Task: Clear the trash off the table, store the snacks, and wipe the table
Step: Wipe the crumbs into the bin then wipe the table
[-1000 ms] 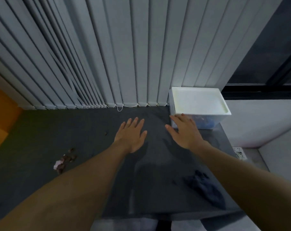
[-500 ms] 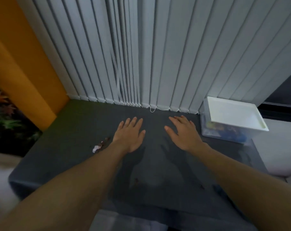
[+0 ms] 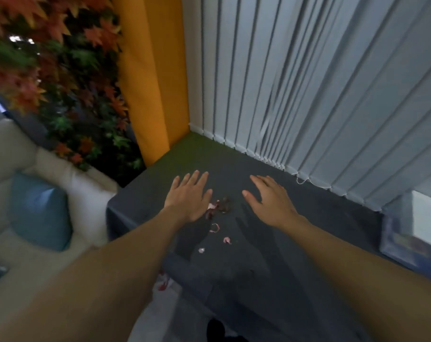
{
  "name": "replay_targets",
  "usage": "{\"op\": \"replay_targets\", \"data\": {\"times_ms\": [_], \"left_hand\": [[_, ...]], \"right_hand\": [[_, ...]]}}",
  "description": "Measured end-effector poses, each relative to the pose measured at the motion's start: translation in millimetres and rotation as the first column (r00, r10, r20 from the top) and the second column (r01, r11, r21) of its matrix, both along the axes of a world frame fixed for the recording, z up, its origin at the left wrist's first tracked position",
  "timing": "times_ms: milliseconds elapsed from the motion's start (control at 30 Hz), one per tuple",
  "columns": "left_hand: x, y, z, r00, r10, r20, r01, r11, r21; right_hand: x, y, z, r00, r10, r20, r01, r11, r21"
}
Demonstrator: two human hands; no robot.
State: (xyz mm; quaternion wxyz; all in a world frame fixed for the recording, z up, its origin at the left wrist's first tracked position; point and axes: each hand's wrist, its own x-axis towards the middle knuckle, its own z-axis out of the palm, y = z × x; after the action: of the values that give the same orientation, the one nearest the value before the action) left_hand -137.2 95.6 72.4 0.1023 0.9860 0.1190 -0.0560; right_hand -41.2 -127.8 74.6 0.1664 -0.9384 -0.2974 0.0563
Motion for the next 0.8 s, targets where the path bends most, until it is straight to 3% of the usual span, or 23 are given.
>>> {"op": "replay_targets", "data": {"times_ms": [267,467,800], "left_hand": [[-42,74,-10,0.964,0.266,-0.027,-0.267,0.963,-0.029],[-85,106,-31,0.891,0.451,-0.040,-0.453,0.889,-0.063],[-171,165,-54,0.794,0.605,-0.061,-0.608,0.792,-0.061]], "right_hand": [[6,99,-18,0.969,0.226,-0.097,-0.226,0.974,0.012],[-6,172,-35,0.886,0.428,-0.181,-0.432,0.902,0.017],[-59,274,-57,0.782,0.586,-0.210,-0.586,0.807,0.071]]}}
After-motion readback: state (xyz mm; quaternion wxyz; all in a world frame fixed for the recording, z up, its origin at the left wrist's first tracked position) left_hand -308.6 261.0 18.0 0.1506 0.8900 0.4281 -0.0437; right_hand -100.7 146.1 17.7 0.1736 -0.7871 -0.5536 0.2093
